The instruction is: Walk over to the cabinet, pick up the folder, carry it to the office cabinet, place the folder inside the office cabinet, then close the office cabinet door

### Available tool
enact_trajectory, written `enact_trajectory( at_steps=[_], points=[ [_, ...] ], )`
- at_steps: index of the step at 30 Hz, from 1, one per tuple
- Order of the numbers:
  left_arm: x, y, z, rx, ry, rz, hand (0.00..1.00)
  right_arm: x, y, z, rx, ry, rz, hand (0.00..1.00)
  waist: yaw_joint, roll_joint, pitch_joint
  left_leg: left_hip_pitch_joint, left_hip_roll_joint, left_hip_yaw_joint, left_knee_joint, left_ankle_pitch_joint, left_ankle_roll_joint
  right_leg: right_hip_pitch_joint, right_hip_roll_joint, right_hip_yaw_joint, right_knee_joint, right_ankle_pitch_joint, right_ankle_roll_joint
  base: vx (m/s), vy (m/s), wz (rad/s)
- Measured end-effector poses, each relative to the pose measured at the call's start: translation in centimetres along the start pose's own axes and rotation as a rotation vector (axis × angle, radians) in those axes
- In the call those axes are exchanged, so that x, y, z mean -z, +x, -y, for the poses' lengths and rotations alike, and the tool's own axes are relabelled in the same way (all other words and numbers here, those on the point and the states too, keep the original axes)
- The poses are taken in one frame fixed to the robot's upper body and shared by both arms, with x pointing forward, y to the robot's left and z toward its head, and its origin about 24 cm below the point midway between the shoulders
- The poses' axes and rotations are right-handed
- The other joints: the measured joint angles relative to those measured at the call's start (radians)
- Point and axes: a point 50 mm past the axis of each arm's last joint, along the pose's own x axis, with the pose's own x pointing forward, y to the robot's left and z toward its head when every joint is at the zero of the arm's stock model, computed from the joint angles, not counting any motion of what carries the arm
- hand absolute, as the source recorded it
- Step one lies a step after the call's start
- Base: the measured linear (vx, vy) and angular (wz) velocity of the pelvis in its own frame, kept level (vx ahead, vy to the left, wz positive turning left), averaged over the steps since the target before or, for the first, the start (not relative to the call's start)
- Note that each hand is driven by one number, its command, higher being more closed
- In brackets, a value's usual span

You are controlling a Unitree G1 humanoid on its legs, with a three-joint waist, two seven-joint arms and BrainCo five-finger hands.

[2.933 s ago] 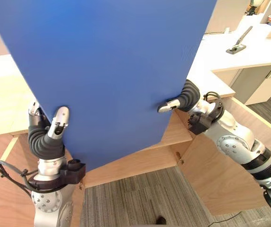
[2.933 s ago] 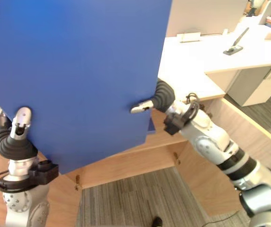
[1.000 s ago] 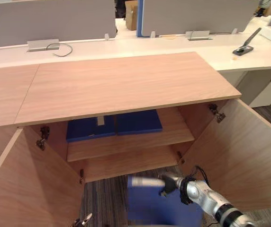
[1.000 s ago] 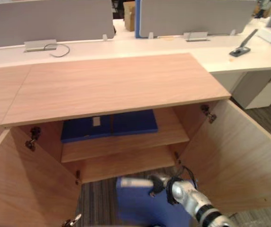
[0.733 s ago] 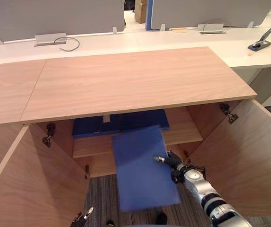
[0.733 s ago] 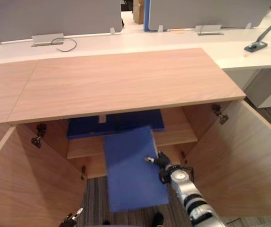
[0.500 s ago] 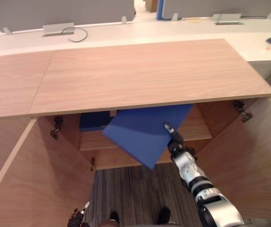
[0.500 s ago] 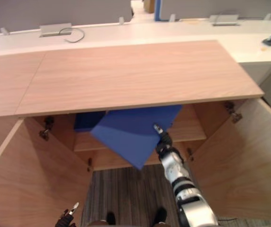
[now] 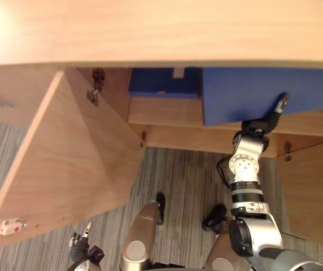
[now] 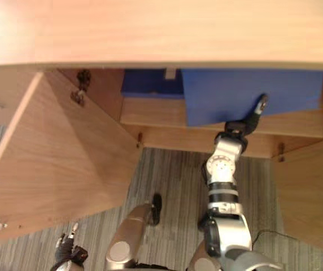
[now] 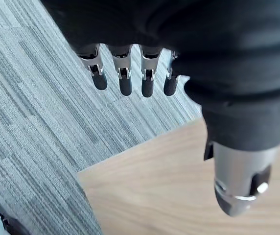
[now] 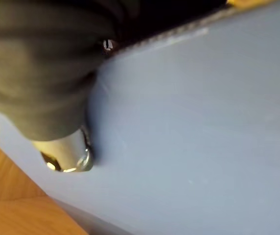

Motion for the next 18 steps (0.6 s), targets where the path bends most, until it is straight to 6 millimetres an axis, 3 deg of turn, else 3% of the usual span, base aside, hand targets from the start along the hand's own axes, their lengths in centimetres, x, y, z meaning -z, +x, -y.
enact_trajectory(
  at_steps=[5, 8, 18],
  points=[
    [-2.0, 0.1, 0.8, 0.009, -0.033, 0.08, 0.0, -0.4, 2.3, -7.4, -0.159, 0.043, 0.02, 1.0, -0.004, 0.003, 0.02, -0.29, -0.003, 0.001, 0.368, -0.123, 0.008, -0.297, -0.114, 0.106, 0.382, -0.145, -0.011, -0.15, -0.028, 0.14],
    [-2.1, 0.1, 0.9, -0.001, -0.036, 0.079, 0.0, -1.1, 3.0, -10.3, -0.226, 0.049, 0.037, 1.0, -0.001, 0.003, 0.027, -0.399, -0.005, -0.005, 0.467, -0.15, 0.007, -0.41, -0.144, 0.141, 0.49, -0.188, -0.001, -0.11, -0.022, 0.13],
    [-2.1, 0.1, 1.0, -0.022, -0.047, 0.062, 0.0, -2.1, 4.4, -14.0, -0.282, 0.061, 0.064, 1.0, 0.013, 0.007, 0.034, -0.495, 0.001, -0.014, 0.524, -0.148, -0.005, -0.507, -0.161, 0.155, 0.562, -0.209, -0.025, -0.05, -0.004, 0.04]
  ],
)
